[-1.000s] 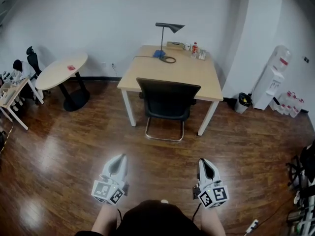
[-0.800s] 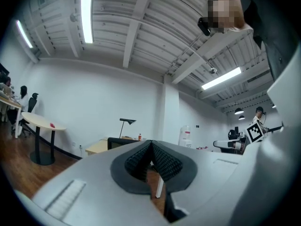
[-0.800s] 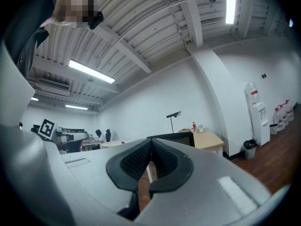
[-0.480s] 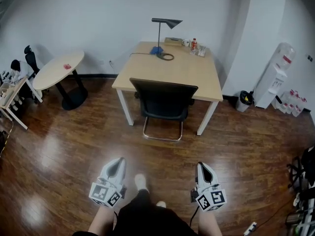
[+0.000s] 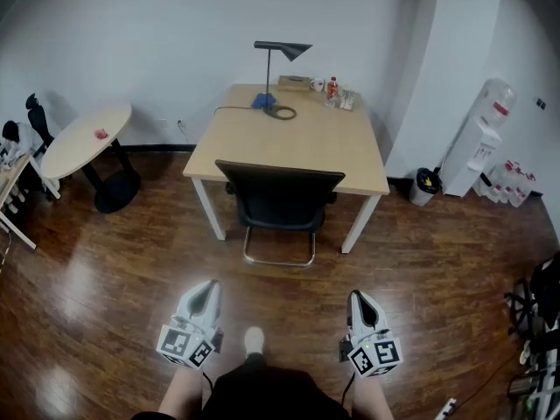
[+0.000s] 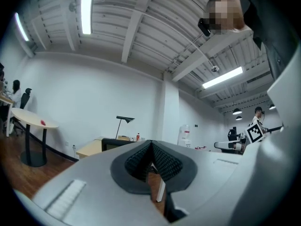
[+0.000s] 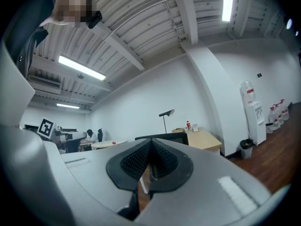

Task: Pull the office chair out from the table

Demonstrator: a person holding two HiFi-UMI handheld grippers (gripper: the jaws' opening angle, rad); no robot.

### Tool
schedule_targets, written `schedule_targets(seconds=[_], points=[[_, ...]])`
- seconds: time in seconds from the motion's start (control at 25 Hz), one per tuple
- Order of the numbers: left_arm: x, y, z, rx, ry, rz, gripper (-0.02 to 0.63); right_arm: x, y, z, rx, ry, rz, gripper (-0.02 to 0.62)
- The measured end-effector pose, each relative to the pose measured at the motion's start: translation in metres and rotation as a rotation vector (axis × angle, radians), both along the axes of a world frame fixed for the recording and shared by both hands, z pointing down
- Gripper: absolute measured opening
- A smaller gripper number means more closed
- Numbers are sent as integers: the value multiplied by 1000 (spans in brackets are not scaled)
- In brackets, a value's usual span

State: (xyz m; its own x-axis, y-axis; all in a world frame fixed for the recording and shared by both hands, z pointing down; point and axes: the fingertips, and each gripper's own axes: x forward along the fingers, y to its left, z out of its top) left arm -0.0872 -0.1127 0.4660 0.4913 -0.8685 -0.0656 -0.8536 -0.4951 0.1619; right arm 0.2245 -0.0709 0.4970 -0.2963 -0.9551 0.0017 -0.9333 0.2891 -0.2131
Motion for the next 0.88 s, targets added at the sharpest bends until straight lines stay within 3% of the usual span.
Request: schedule_targets(seconds=[0.16, 0.64, 0.88], points=[[-1, -39, -1, 12, -11, 41, 2, -5, -37, -2, -4, -8, 15, 14], [-37, -153, -12, 83, -28, 41, 2, -49, -144, -19, 43, 53, 5, 14], [-54, -195, -12, 69, -20, 64, 2, -66, -185, -26, 38, 55, 17, 14]])
